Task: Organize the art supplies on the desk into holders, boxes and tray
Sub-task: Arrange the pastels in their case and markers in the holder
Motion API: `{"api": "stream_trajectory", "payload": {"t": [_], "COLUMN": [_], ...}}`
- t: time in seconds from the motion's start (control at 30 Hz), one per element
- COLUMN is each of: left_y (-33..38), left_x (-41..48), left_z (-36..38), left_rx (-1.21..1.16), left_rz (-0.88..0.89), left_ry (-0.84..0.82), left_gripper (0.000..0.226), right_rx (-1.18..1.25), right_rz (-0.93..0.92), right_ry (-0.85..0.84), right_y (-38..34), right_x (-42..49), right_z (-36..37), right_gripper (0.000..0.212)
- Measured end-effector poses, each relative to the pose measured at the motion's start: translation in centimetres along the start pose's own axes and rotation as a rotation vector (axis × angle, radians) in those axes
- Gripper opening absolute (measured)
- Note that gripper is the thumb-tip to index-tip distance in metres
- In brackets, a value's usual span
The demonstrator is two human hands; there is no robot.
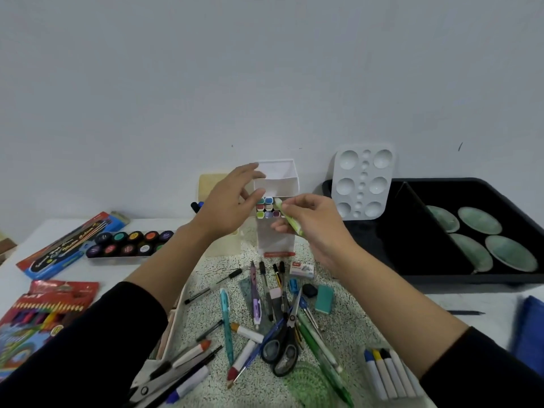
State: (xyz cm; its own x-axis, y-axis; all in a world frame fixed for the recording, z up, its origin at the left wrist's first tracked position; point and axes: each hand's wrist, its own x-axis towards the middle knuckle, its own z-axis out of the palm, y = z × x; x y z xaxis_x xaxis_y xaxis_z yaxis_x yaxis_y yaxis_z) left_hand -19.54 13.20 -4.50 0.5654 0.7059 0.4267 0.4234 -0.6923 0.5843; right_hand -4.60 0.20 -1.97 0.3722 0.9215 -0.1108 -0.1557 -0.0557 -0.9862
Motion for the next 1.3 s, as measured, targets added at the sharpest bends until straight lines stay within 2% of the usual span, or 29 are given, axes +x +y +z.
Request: {"api": "stream_trajectory", "payload": {"t": [0.2,0.3,0.4,0.53,0.77,0.87,1.03,1.1,1.23,1.3], "left_y": [-0.8,-1.0,-1.1,-1.3,-1.5,-1.6,-1.9,-1.9,-1.5,-1.4], "left_x": [0.0,0.0,-0.1,-0.3,-0.4,-0.3,-0.2,-0.3,-0.2,-0.2], "left_z": [0.4,0.5,0.6,0.9,1.1,1.2,1.6,1.6,1.4,1.3], "left_rx": [0.055,0.088,0.079,0.027,-0.016,-0.014,-0.082,-0.110,-0.150,-0.157], "left_rz": [0.091,0.117,0.125,0.128,0.126,0.127,0.095,0.077,0.041,0.024], "left_ry": [0.026,0.030,0.038,0.049,0.054,0.068,0.064,0.061,0.055,0.053], "left_gripper": [0.035,0.037,0.039,0.042,0.042,0.039,0.034,0.033,0.033,0.033], "right_rx": [-0.066,-0.211,-0.449,-0.855,-1.103,-1.131,-0.990,-0.958,-1.098,-1.163], "right_rz": [-0.122,-0.199,-0.383,-0.798,-1.052,-1.102,-1.112,-1.138,-1.248,-1.246], "right_ry": [0.011,0.038,0.052,0.074,0.154,0.193,0.027,0.039,0.090,0.103], "right_y": [0.5,1.2,1.7,2.7,3.3,2.9,2.7,2.3,2.2,2.7], "right_x": [0.0,0.0,0.0,1.1,3.9,4.5,4.1,4.0,4.5,5.0], "right_z": [0.4,0.3,0.1,-0.5,-1.2,-1.4,-1.9,-1.8,-1.3,-1.6], "right_gripper": [0.020,0.031,0.022,0.020,0.016,0.019,0.020,0.021,0.021,0.021]}}
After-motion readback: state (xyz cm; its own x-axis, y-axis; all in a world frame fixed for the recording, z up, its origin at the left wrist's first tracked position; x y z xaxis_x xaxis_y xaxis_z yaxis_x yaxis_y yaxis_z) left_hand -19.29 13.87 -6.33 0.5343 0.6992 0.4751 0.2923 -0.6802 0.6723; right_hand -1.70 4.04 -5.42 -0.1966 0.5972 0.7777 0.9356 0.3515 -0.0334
